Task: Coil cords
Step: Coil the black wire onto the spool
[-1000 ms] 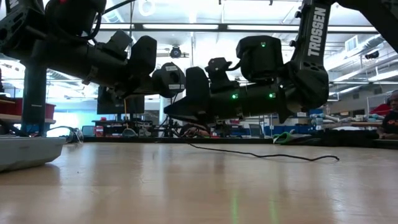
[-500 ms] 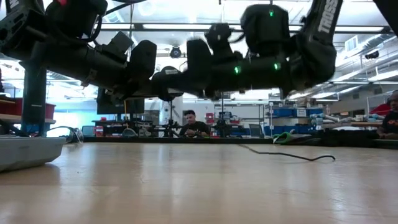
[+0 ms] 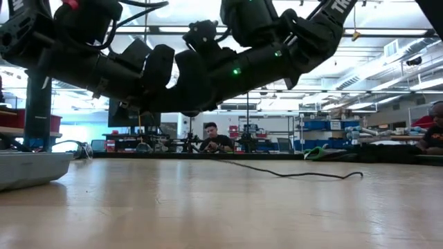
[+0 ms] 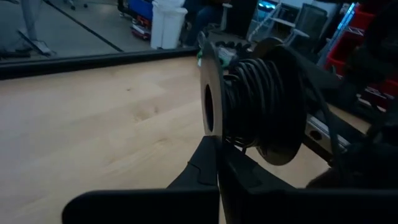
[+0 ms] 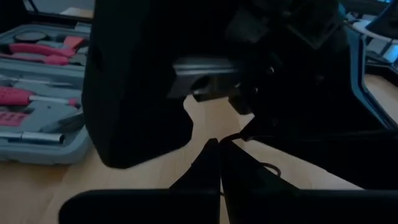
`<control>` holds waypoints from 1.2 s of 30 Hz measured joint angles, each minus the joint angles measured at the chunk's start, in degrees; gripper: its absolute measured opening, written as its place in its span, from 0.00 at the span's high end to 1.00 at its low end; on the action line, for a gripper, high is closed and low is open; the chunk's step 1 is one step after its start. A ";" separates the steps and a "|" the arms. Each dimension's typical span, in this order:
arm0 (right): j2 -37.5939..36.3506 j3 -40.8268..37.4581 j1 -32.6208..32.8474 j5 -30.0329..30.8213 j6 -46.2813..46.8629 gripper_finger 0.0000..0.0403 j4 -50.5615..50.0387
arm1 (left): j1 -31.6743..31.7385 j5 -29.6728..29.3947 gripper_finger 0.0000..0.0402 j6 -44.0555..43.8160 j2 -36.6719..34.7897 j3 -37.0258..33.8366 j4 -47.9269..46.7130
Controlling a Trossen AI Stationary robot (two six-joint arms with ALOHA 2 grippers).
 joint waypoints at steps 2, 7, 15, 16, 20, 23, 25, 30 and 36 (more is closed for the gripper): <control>0.01 -0.01 0.12 -0.01 -0.03 1.00 -0.50 | 0.21 1.44 1.00 -0.99 0.00 -0.02 -0.68; 0.01 -0.01 0.80 -0.03 -3.23 1.00 0.23 | 2.05 8.66 1.00 -6.59 0.00 -0.01 -5.83; -0.02 -0.01 0.04 0.78 3.54 1.00 -8.01 | 2.68 7.83 1.00 -4.09 0.07 -0.04 -0.62; -0.02 -0.01 0.12 1.70 3.99 1.00 -8.85 | 2.68 7.30 1.00 -3.50 0.07 -0.04 0.13; -0.10 -0.86 0.91 7.51 5.64 1.00 -10.09 | 2.66 6.74 1.00 -2.83 0.07 -0.04 2.03; -0.08 -2.47 1.41 11.83 7.54 1.00 -9.92 | 2.48 7.52 1.00 -2.18 0.07 -0.02 3.01; -0.04 -3.88 1.52 12.72 8.95 1.00 -7.97 | 2.09 8.23 1.00 -0.99 0.07 0.17 3.57; -1.07 -10.34 1.49 12.38 13.03 1.00 2.43 | 1.05 5.04 1.00 1.32 0.04 -0.22 4.09; -7.04 -20.29 -0.54 11.66 19.02 1.00 9.63 | -0.87 0.81 1.00 0.31 0.00 -2.47 4.26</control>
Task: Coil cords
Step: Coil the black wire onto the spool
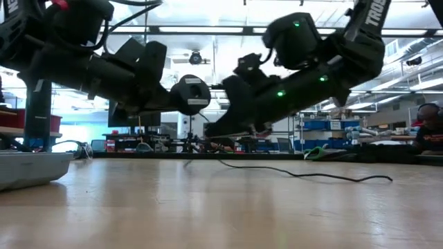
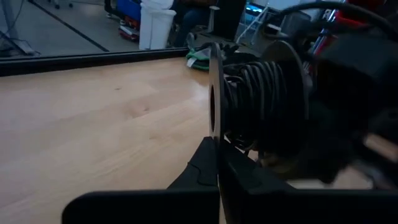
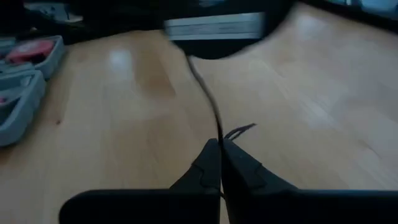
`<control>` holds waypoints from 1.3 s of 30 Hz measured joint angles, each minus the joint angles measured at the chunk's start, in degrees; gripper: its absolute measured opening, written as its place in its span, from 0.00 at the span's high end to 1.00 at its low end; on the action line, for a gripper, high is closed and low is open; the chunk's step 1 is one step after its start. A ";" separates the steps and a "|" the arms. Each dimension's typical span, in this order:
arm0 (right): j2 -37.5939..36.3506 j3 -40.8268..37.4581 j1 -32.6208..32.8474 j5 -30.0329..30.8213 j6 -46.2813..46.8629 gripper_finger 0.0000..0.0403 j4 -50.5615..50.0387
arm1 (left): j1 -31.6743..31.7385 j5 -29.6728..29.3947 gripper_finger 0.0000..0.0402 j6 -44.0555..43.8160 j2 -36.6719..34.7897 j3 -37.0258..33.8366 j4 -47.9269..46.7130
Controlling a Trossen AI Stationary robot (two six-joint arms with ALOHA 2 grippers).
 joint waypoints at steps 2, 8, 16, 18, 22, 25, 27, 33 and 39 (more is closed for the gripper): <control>-2.43 -2.16 -1.22 -1.95 1.83 1.00 0.04 | -0.44 -0.17 1.00 -0.17 0.00 -0.51 -0.21; -11.13 -4.13 -7.11 -8.77 6.59 1.00 -4.17 | -0.91 -0.40 1.00 -0.51 -0.04 -0.51 -0.81; -15.85 5.99 -11.49 -18.51 5.35 1.00 -24.71 | -1.08 -0.32 1.00 -0.57 -0.11 -0.55 -3.82; -15.38 9.14 -11.55 -18.52 3.72 1.00 -29.45 | -1.08 -0.29 1.00 -0.30 -0.09 -0.55 -4.02; -15.37 11.20 -11.34 -18.52 0.21 0.97 -33.00 | -1.09 -0.14 1.00 -0.30 -0.09 -0.44 -5.07; -15.52 11.61 -11.55 -18.19 0.04 0.94 -32.63 | -1.21 0.54 1.00 -0.21 -0.02 -0.49 -5.73; -15.68 11.17 -11.83 -17.88 0.05 0.91 -32.73 | -1.39 0.74 1.00 -0.14 0.02 -0.52 -6.00; -15.94 7.67 -11.85 -17.99 -1.29 0.83 -32.69 | -2.91 -2.32 1.00 -0.84 0.04 -0.96 -5.91; -15.49 -0.90 -10.48 -18.12 -1.56 0.80 -17.05 | -3.13 -2.82 1.00 -1.91 0.04 -0.96 -6.51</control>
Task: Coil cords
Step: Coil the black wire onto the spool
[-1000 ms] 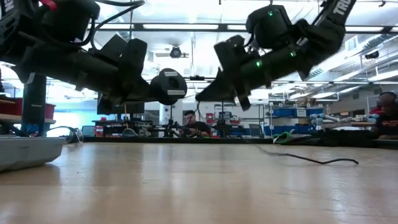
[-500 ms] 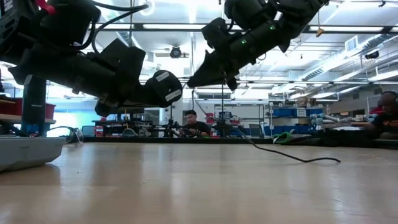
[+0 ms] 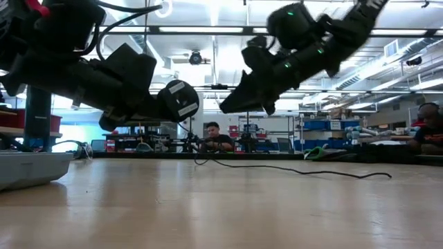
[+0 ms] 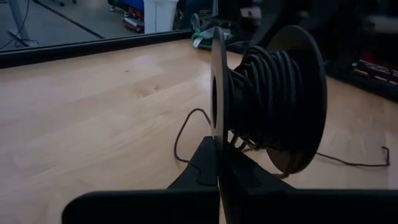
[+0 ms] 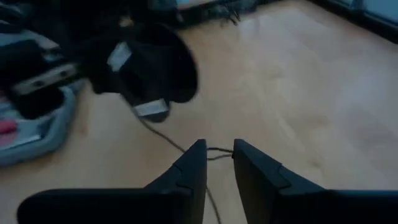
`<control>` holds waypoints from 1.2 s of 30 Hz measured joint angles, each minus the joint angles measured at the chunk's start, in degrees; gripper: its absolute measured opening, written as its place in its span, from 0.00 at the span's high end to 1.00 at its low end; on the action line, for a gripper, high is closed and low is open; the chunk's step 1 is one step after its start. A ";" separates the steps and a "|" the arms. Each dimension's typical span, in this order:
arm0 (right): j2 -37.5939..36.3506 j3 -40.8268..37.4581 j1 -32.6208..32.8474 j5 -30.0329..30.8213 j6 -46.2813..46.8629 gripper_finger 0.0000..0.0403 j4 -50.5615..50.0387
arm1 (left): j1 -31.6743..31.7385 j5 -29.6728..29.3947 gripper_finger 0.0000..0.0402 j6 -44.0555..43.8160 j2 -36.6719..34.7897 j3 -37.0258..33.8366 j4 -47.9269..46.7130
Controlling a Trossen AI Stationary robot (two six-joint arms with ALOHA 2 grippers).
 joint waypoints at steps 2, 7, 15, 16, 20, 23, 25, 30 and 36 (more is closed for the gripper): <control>0.41 -4.15 0.78 1.11 -0.88 0.80 6.85 | 0.02 -0.14 1.00 -0.05 0.00 0.03 0.07; 5.65 -9.23 3.13 6.69 -1.43 0.80 15.12 | 0.07 -0.11 1.00 0.31 0.00 0.11 1.95; 15.12 -5.70 5.54 5.79 -0.91 0.71 24.89 | 0.08 0.20 1.00 8.11 -0.02 0.24 13.28; 15.17 -5.72 5.52 5.81 -0.95 0.69 26.45 | 0.08 0.21 1.00 8.87 -0.02 0.19 14.16; 14.98 -4.60 5.52 5.69 -4.22 0.63 28.16 | 0.08 0.19 1.00 9.40 -0.02 0.15 14.95; 15.15 -2.25 5.54 2.39 -5.70 0.59 26.36 | 0.08 0.26 1.00 9.62 -0.02 0.15 15.15; 16.07 -0.15 5.54 -0.35 -6.08 0.57 22.65 | 0.10 0.06 1.00 9.64 -0.02 0.19 15.28; 17.99 4.27 5.54 -1.41 -6.04 0.57 17.08 | 0.17 -0.28 1.00 9.70 -0.02 0.29 15.62; 21.44 9.20 5.54 -6.79 -6.00 0.64 16.13 | 0.29 -0.18 1.00 11.10 -0.04 0.55 16.96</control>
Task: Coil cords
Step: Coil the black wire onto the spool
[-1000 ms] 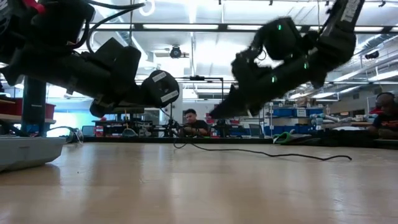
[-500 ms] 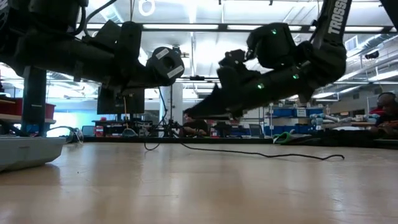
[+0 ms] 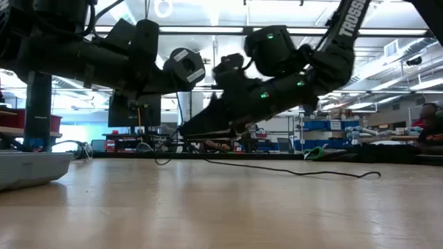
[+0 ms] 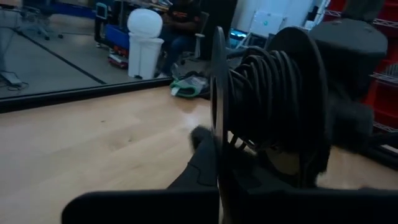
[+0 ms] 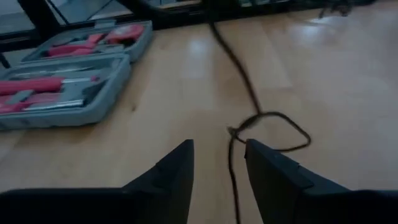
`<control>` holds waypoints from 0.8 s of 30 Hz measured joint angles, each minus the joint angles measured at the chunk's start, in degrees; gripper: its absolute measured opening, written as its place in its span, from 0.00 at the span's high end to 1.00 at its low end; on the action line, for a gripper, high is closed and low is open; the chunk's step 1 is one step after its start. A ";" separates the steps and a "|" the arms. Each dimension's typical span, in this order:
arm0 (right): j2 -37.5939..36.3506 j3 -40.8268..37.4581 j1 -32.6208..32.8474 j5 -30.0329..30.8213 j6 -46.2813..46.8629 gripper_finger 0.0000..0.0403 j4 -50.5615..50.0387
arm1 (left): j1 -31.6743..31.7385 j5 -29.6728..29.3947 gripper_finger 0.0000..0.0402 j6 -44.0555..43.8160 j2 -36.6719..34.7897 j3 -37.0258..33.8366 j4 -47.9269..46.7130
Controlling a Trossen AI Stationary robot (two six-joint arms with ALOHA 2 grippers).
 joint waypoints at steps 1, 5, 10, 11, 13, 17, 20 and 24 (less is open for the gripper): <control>0.40 0.61 0.04 -0.06 0.10 0.66 -1.17 | 0.05 0.27 1.00 0.00 0.02 0.07 0.09; 0.19 1.96 -0.01 0.44 1.97 0.79 -9.29 | 0.09 -0.23 1.00 -0.03 -0.02 -0.17 -0.16; -1.87 0.80 0.00 1.02 3.01 0.97 -13.61 | 0.07 -0.87 1.00 -0.04 0.02 -0.20 0.13; -2.31 0.40 0.02 1.00 3.42 0.97 -16.02 | 0.07 -1.42 1.00 -0.07 0.00 -0.42 0.40; -2.66 0.01 -0.05 1.04 3.44 0.99 -19.08 | 0.07 -1.20 1.00 0.19 0.02 -0.44 1.20; -4.12 -2.41 -0.45 2.82 4.65 0.99 -21.35 | 0.01 -1.29 1.00 2.58 0.02 -0.50 3.89; -6.12 -4.86 -1.59 2.85 4.74 0.99 -21.87 | -0.55 -1.33 1.00 3.01 0.00 -0.51 4.44; -10.97 -8.16 -4.41 3.42 4.68 1.00 -24.57 | -1.66 -0.25 1.00 3.99 -0.02 -0.48 3.20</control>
